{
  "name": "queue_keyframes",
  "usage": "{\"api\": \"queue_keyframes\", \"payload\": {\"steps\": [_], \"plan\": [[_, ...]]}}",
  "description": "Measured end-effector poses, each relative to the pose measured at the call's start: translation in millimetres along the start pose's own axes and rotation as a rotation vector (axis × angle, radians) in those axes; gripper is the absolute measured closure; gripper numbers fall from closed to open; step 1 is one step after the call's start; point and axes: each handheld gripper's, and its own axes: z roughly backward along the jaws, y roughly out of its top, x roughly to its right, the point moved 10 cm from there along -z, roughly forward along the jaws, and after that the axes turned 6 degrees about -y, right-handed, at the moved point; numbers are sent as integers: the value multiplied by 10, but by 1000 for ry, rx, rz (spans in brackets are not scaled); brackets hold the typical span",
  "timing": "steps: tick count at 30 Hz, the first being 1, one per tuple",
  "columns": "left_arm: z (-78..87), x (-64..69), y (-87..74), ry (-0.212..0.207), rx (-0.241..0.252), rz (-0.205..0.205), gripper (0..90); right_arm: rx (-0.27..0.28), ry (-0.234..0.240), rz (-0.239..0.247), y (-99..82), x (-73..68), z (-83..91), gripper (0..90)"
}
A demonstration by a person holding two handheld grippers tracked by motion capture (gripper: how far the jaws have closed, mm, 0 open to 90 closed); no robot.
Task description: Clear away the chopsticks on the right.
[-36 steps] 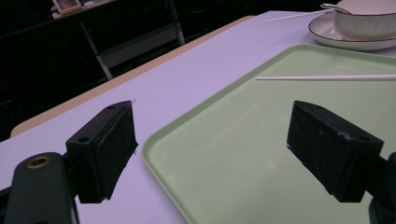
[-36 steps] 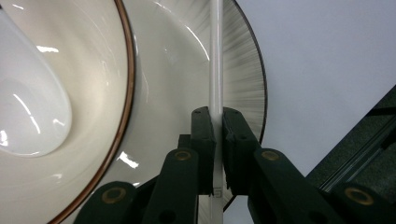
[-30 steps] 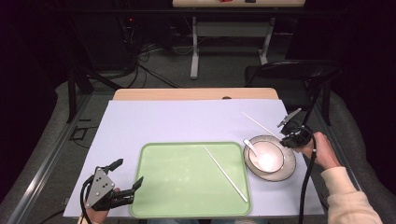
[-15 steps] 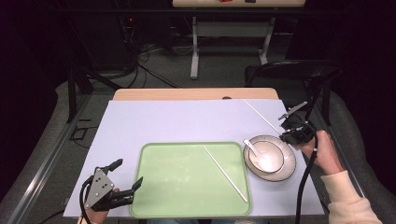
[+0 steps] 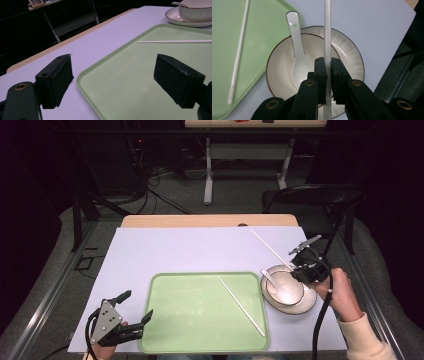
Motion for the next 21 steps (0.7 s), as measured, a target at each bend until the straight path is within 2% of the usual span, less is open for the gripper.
{"api": "queue_keyframes", "payload": {"steps": [1,2,7,8,9,11,21], "plan": [[0,0,0,0,0,0,157,0,0,0,0,0,0,839],[-1,6,-1,-3,-1,-2,157,1,4,2,8,-78,4,839],[7,2,0,0,5,1,157,-6,25,14,17,-288,-15,839],[7,2,0,0,5,1,157,-6,25,14,17,-288,-15,839],[5,2,-3,0,1,-2,156,-12,33,28,11,-381,-35,839],[4,3,-2,-2,0,-5,156,-16,43,38,3,-466,-57,839],[-2,5,-8,-3,-5,-2,157,-39,81,20,-47,-742,-142,838]]}}
